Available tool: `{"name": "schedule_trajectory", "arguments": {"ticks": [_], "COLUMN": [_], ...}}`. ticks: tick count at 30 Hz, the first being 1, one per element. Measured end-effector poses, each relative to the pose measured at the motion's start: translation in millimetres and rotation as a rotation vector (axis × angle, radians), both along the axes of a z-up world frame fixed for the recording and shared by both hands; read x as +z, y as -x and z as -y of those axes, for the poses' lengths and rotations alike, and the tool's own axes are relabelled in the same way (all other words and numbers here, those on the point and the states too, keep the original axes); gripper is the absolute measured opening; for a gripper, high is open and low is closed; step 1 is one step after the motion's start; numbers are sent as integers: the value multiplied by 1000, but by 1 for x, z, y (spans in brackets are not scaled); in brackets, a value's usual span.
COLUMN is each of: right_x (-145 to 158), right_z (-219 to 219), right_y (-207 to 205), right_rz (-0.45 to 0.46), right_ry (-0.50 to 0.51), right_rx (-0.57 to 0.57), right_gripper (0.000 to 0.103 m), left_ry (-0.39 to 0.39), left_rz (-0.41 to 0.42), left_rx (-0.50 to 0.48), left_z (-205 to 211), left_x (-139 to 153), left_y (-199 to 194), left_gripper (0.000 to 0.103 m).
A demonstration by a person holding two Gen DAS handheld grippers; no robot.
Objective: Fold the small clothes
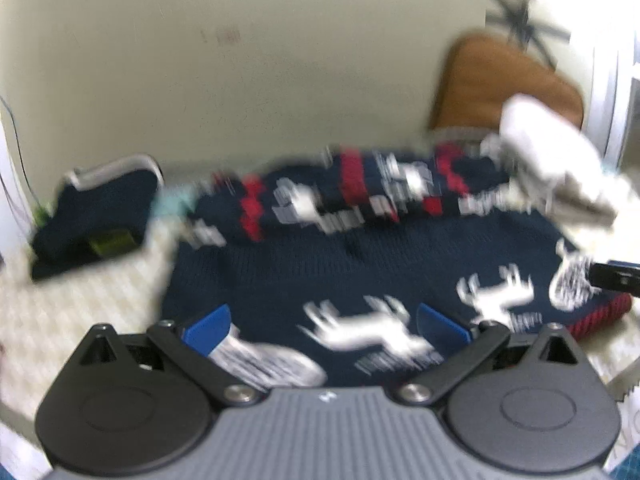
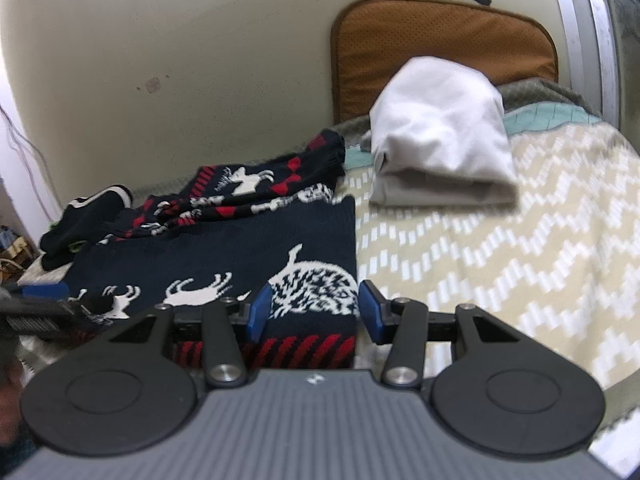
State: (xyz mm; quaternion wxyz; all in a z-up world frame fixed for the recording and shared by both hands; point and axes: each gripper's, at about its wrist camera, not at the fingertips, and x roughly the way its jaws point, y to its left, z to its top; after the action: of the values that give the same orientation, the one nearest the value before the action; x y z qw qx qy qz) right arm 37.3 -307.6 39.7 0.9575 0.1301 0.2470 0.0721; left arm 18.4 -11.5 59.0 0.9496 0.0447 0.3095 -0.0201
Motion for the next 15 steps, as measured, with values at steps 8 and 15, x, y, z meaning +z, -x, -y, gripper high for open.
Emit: {"name": "schedule_trajectory", "arguments": {"ticks": [8,15], "right_x": [97,97], "right_z": [28,-17], "right_y": [-67,-240], "right_rz": [82,-113], "right_ry": [-40,-8], "right_rx": [125,181], "right_gripper": [52,52], "left_ry": [-117,-178], "left_rz": [45,-125], "left_rx": [-28,17], "left_z": [-71,-87], "left_x": [68,39], "left_y": [-106,-257], "left_gripper": [103,103]}}
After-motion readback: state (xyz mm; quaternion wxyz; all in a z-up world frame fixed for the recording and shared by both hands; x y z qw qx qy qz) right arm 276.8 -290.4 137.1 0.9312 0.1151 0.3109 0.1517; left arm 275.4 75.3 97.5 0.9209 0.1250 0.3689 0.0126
